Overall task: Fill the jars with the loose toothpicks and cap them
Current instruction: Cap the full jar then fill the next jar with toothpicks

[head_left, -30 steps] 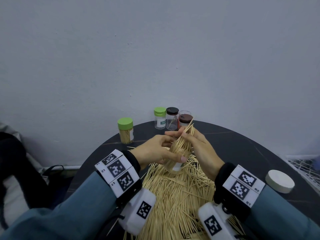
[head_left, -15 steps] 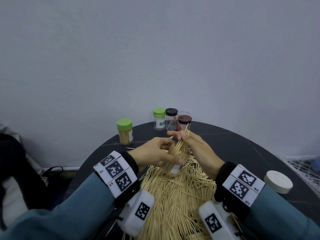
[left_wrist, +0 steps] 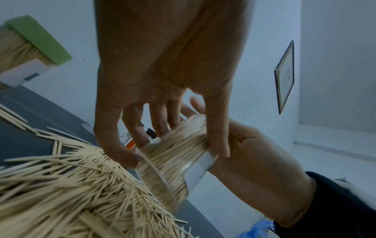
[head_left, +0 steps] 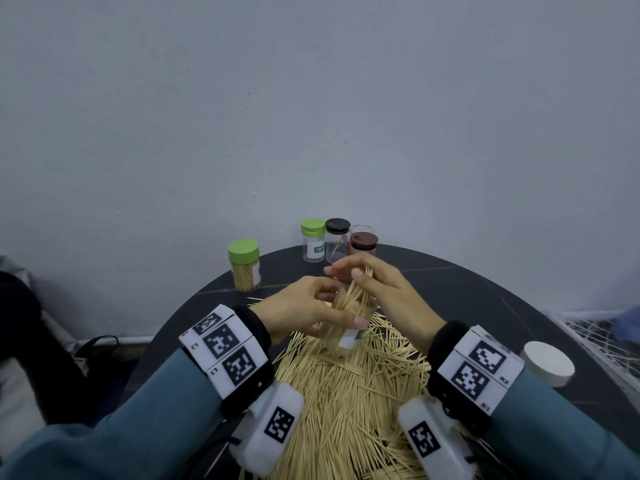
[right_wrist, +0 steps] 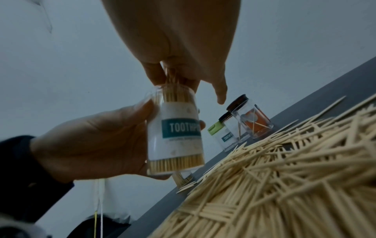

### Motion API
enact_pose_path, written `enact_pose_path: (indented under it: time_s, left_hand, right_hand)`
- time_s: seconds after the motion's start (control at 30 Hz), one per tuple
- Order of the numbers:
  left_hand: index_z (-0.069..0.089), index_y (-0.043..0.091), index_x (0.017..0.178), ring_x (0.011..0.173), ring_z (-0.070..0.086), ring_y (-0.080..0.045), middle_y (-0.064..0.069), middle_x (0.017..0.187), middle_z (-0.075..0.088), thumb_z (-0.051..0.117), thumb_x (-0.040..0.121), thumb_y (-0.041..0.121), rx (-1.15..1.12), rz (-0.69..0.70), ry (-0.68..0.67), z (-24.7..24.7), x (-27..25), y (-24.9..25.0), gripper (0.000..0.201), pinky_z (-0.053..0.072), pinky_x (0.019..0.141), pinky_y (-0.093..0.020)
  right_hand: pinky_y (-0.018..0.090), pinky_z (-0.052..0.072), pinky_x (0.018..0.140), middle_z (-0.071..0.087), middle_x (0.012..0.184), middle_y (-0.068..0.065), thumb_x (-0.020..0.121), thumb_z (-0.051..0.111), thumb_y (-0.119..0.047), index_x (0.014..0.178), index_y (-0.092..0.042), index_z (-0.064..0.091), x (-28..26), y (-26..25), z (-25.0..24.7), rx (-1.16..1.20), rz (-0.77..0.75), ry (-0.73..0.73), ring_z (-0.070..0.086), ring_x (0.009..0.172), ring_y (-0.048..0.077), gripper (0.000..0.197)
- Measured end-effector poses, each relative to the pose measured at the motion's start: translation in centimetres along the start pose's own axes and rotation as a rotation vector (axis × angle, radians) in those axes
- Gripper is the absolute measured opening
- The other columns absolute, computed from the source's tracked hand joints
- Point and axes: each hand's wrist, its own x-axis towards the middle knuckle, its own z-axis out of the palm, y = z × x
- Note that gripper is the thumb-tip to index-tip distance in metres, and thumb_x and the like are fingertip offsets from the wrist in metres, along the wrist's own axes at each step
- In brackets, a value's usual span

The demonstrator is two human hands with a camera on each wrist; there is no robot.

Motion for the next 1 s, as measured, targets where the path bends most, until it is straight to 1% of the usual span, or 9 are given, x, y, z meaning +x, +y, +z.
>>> enact_pose_path:
  time_s: [0.13,0.23,0.37,0.5,0.6,0.77,0.83,0.93,1.0]
  left_hand:
    - [0.061,0.014,0.115,0.093,0.063,-0.008,-0.002,0.112,0.068,0.076,0.077,0.018,-0.012,0.005,0.012,-0.2,-0.1,0.2,0.041,0.048,0.066,-0.021]
    - [0.06,0.011,0.116,0.099,0.064,-0.014,-0.005,0.114,0.068,0.075,0.078,0.019,-0.014,0.009,0.017,-0.3,-0.2,0.1,0.042,0.05,0.072,-0.026]
    - [0.061,0.013,0.114,0.098,0.065,-0.015,-0.006,0.114,0.068,0.074,0.079,0.02,-0.051,0.022,0.053,-0.5,-0.2,0.2,0.038,0.052,0.072,-0.026]
    - [0.059,0.016,0.117,0.09,0.064,-0.004,0.001,0.111,0.068,0.072,0.081,0.019,-0.029,0.035,0.017,-0.3,-0.3,0.4,0.038,0.05,0.067,-0.019]
    - [0.059,0.013,0.117,0.094,0.064,-0.008,-0.002,0.113,0.068,0.072,0.081,0.02,-0.037,0.035,0.024,-0.5,-0.3,0.4,0.039,0.051,0.069,-0.022]
    - [0.06,0.011,0.118,0.1,0.065,-0.018,-0.008,0.112,0.069,0.073,0.079,0.022,-0.136,0.036,0.13,-1.2,-0.1,0.2,0.042,0.054,0.067,-0.028]
    - [0.06,0.012,0.118,0.101,0.065,-0.019,-0.009,0.112,0.069,0.073,0.079,0.023,-0.149,0.043,0.155,-1.3,0.0,0.1,0.042,0.054,0.066,-0.028]
    - [0.06,0.013,0.117,0.1,0.065,-0.018,-0.007,0.111,0.069,0.073,0.079,0.024,-0.156,0.047,0.172,-1.3,0.1,0.1,0.042,0.053,0.064,-0.027]
    - [0.06,0.013,0.118,0.096,0.065,-0.015,-0.006,0.11,0.07,0.073,0.079,0.023,-0.154,0.047,0.176,-1.2,0.1,0.1,0.042,0.052,0.062,-0.026]
  right_hand:
    - [0.006,0.042,0.085,0.064,0.116,-0.003,0.101,0.028,-0.025,0.114,-0.011,0.063,-0.2,0.1,0.2,-0.061,0.011,0.0,0.058,0.107,0.0,0.04]
    - [0.007,0.041,0.09,0.063,0.12,-0.005,0.1,0.03,-0.025,0.12,-0.012,0.061,-0.1,0.1,-0.1,-0.092,-0.008,-0.027,0.056,0.111,-0.002,0.039]
    - [0.013,0.04,0.099,0.06,0.125,-0.004,0.1,0.032,-0.026,0.128,-0.017,0.056,-0.1,0.1,-0.4,-0.097,0.025,-0.099,0.054,0.117,0.002,0.038]
    - [0.003,0.038,0.094,0.054,0.133,-0.007,0.1,0.03,-0.028,0.134,-0.019,0.049,-0.2,0.0,0.0,-0.091,0.089,-0.164,0.049,0.121,-0.001,0.04]
    - [-0.002,0.035,0.089,0.049,0.134,-0.015,0.1,0.031,-0.029,0.134,-0.025,0.049,-0.2,-0.1,-0.1,-0.104,0.085,-0.147,0.043,0.12,-0.011,0.038]
    - [0.004,0.034,0.097,0.051,0.131,-0.016,0.1,0.033,-0.028,0.131,-0.028,0.051,0.0,-0.3,-0.7,-0.18,0.055,-0.106,0.043,0.122,-0.007,0.036]
    - [0.007,0.033,0.099,0.051,0.134,-0.014,0.099,0.033,-0.029,0.133,-0.026,0.05,0.0,-0.2,-0.7,-0.202,0.059,-0.12,0.042,0.125,-0.004,0.038]
    - [0.021,0.033,0.108,0.051,0.136,-0.011,0.099,0.036,-0.027,0.137,-0.025,0.045,0.0,-0.1,-0.6,-0.221,0.023,-0.08,0.041,0.128,0.0,0.039]
    - [0.019,0.033,0.108,0.05,0.136,-0.013,0.098,0.038,-0.025,0.138,-0.026,0.042,0.0,-0.3,-0.6,-0.202,-0.002,-0.072,0.041,0.128,-0.002,0.04]
